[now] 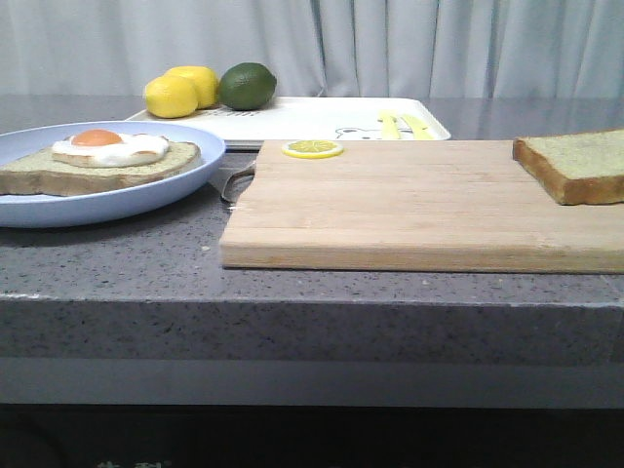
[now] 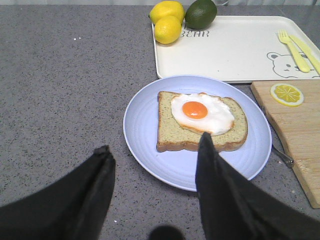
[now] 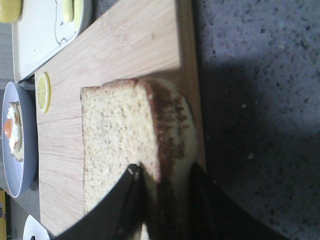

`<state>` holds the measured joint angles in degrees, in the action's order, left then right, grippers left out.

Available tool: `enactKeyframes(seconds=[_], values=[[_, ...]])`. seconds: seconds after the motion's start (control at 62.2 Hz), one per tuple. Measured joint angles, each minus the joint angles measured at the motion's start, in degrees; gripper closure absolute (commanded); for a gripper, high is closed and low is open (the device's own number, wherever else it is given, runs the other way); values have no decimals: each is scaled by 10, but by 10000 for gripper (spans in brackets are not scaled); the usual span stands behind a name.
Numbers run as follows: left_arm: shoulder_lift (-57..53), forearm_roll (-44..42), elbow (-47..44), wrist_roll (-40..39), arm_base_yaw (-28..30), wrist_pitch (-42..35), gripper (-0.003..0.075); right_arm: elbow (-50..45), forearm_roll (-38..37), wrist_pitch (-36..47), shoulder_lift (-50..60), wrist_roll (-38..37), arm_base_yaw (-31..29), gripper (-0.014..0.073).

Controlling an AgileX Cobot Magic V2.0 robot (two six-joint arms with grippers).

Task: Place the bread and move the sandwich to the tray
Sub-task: 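Lift the bread slice and carry it over the egg-topped bread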

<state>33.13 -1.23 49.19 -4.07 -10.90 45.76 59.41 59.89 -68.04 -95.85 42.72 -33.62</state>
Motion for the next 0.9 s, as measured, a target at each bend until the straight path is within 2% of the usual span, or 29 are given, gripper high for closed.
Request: enactKeyframes(seconds=[0.129, 0.386, 0.595, 0.901], values=[[0, 0, 0, 0, 0, 0, 355, 0, 2, 0, 9, 0, 0, 413], [0, 0, 0, 0, 0, 0, 355, 0, 24, 0, 37, 0, 0, 665], [0, 0, 0, 0, 0, 0, 355, 0, 55, 0, 74, 0, 21, 662], [0, 0, 0, 0, 0, 0, 355, 0, 173, 0, 125, -20, 103, 662]])
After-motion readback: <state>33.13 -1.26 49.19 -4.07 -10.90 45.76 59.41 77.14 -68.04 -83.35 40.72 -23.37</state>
